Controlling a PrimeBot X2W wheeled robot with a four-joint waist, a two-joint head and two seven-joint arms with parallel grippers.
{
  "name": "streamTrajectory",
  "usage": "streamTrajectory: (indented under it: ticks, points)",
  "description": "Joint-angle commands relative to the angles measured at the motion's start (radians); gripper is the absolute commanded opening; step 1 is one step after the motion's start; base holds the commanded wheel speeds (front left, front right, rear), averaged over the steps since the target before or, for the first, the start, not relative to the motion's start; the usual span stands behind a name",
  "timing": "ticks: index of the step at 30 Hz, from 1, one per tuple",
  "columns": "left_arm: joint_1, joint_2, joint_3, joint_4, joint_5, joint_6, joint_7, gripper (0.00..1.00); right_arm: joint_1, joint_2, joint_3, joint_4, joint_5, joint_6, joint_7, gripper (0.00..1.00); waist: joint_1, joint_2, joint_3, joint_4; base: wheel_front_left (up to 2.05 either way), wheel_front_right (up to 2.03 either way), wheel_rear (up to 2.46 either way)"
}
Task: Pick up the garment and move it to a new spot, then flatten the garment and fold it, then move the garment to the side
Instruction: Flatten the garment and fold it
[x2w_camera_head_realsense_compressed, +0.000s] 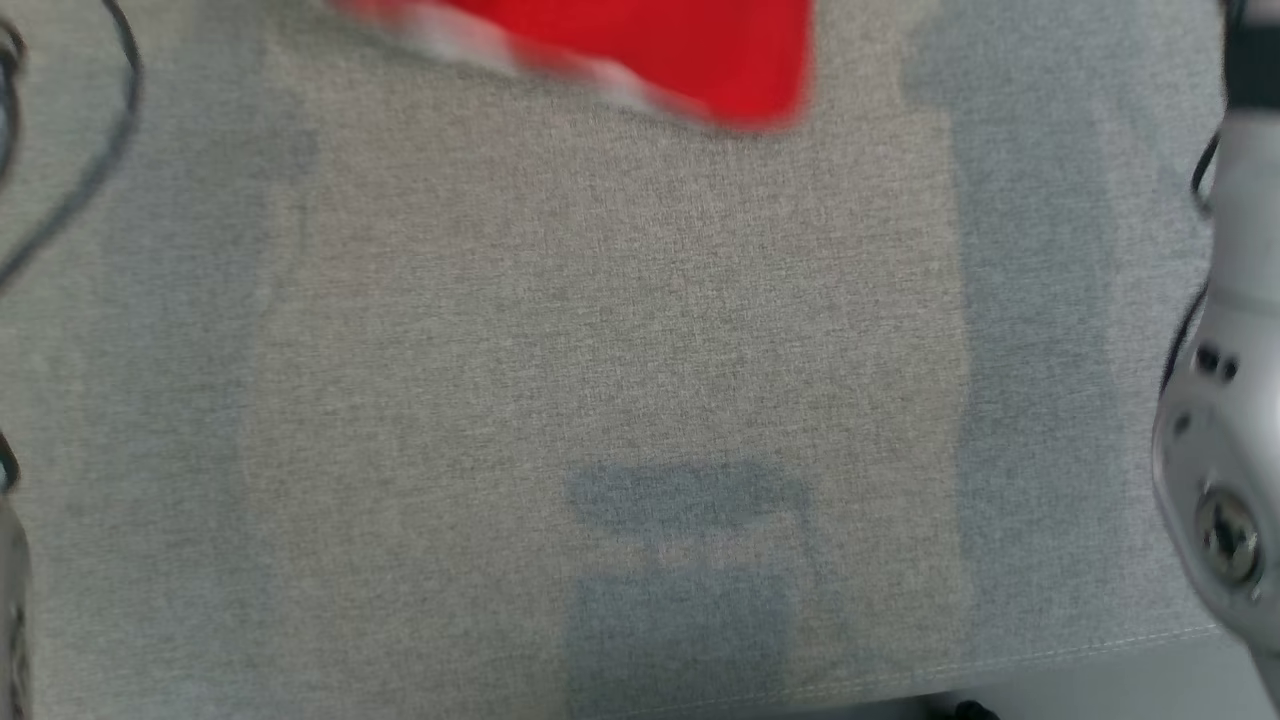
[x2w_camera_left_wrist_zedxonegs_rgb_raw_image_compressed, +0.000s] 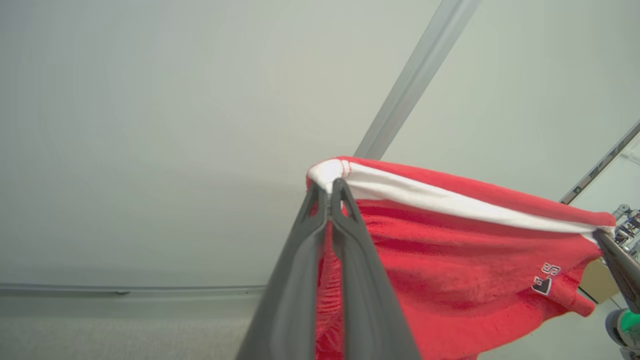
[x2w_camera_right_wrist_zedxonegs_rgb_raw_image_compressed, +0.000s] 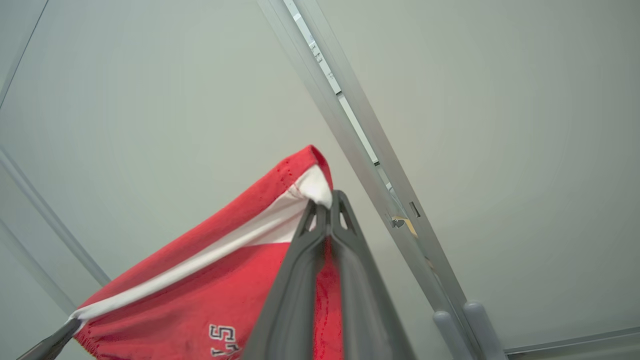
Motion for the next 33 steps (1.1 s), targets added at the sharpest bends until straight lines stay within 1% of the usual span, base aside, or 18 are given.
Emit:
streamTrajectory:
  ticks: [1, 2, 3, 4, 5, 6, 8, 9, 11, 14, 17, 20, 22, 24, 26, 29, 31, 33]
  points:
    - [-0.073, -0.019, 0.0, 0.058, 0.032, -0.047, -0.084, 0.0, -0.089, -0.003, -0.027, 0.046, -0.031, -0.002, -0.092, 0.0, -0.0003, 0.0, 0.103, -0.012, 0.0, 0.0, 0.0]
    - [-0.107, -0.034, 0.004, 0.098, 0.044, -0.082, -0.153, 0.0, -0.135, 0.003, -0.038, 0.085, -0.046, -0.002, -0.15, 0.0, -0.0003, 0.0, 0.113, -0.011, 0.0, 0.0, 0.0]
    - [-0.107, -0.034, 0.004, 0.098, 0.044, -0.082, -0.153, 0.0, -0.135, 0.003, -0.038, 0.085, -0.046, -0.002, -0.15, 0.0, -0.0003, 0.0, 0.113, -0.011, 0.0, 0.0, 0.0]
    - [-0.129, -0.045, -0.002, 0.142, 0.054, -0.118, -0.2, 0.0, -0.165, 0.008, -0.025, 0.122, -0.05, -0.002, -0.185, 0.0, -0.0003, 0.0, 0.117, -0.009, 0.0, 0.0, 0.0]
    - [-0.142, -0.054, -0.017, 0.176, 0.062, -0.162, -0.234, 0.0, -0.183, 0.013, 0.008, 0.151, -0.026, -0.002, -0.205, 0.0, -0.0003, 0.0, 0.119, -0.005, 0.0, 0.0, 0.0]
    - [-0.153, -0.069, -0.023, 0.209, 0.06, -0.193, -0.268, 0.0, -0.191, 0.015, 0.035, 0.182, 0.01, -0.002, -0.214, 0.0, -0.0003, 0.0, 0.121, -0.001, 0.0, 0.0, 0.0]
    - [-0.134, -0.071, -0.054, 0.255, 0.057, -0.232, -0.303, 0.0, -0.172, 0.014, 0.102, 0.214, 0.027, -0.001, -0.211, 0.0, -0.0003, 0.0, 0.128, -0.002, 0.0, 0.0, 0.0]
    - [-0.115, -0.063, -0.07, 0.274, 0.06, -0.242, -0.32, 0.0, -0.148, 0.01, 0.119, 0.231, 0.034, -0.001, -0.205, 0.0, -0.0003, 0.0, 0.134, -0.003, 0.0, 0.0, 0.0]
    - [-0.059, -0.059, -0.107, 0.295, 0.031, -0.253, -0.339, 0.0, -0.088, 0.0, 0.157, 0.246, 0.053, -0.001, -0.183, 0.0, -0.0003, 0.0, 0.145, -0.006, 0.0, 0.0, 0.0]
    - [0.043, -0.035, -0.167, 0.261, -0.049, -0.255, -0.386, 0.0, 0.036, -0.039, 0.222, 0.205, 0.129, -0.001, -0.137, 0.0, -0.0003, 0.0, 0.148, -0.007, 0.0, 0.0, 0.0]
    - [0.173, 0.008, -0.22, 0.198, -0.137, -0.255, -0.439, 0.0, 0.187, -0.111, 0.284, 0.098, 0.248, -0.001, -0.09, 0.0, -0.0003, 0.0, 0.134, -0.01, 0.0, 0.0, 0.0]
    - [0.306, 0.053, -0.271, 0.116, -0.205, -0.255, -0.488, 0.0, 0.361, -0.199, 0.327, -0.038, 0.372, -0.001, -0.052, 0.0, -0.0003, 0.0, 0.103, -0.01, 0.0, 0.0, 0.0]
    - [0.395, 0.096, -0.306, 0.054, -0.228, -0.255, -0.527, 0.0, 0.478, -0.26, 0.337, -0.127, 0.448, -0.001, -0.038, 0.0, -0.0003, 0.0, 0.076, -0.01, 0.0, 0.0, 0.0]
    - [0.49, 0.117, -0.336, 0.004, -0.251, -0.254, -0.561, 0.0, 0.592, -0.311, 0.342, -0.196, 0.5, -0.001, -0.046, 0.0, -0.0003, 0.0, 0.04, -0.007, 0.0, 0.0, 0.0]
    - [0.577, 0.144, -0.357, -0.043, -0.248, -0.254, -0.59, 0.0, 0.703, -0.358, 0.351, -0.246, 0.537, -0.001, -0.052, 0.0, -0.0003, 0.0, -0.001, -0.005, 0.0, 0.0, 0.0]
    - [0.726, 0.15, -0.369, -0.104, -0.251, -0.254, -0.615, 0.0, 0.851, -0.41, 0.36, -0.315, 0.585, -0.001, -0.073, 0.0, -0.0003, 0.0, -0.065, -0.002, 0.0, 0.0, 0.0]
    - [0.84, 0.134, -0.357, -0.151, -0.27, -0.254, -0.621, 0.0, 0.956, -0.442, 0.364, -0.359, 0.62, -0.001, -0.086, 0.0, -0.0003, 0.0, -0.108, 0.0, 0.0, 0.0, 0.0]
    - [0.958, 0.127, -0.342, -0.197, -0.264, -0.254, -0.625, 0.0, 1.06, -0.48, 0.36, -0.407, 0.648, -0.001, -0.099, 0.0, -0.0003, 0.0, -0.143, 0.001, 0.0, 0.0, 0.0]
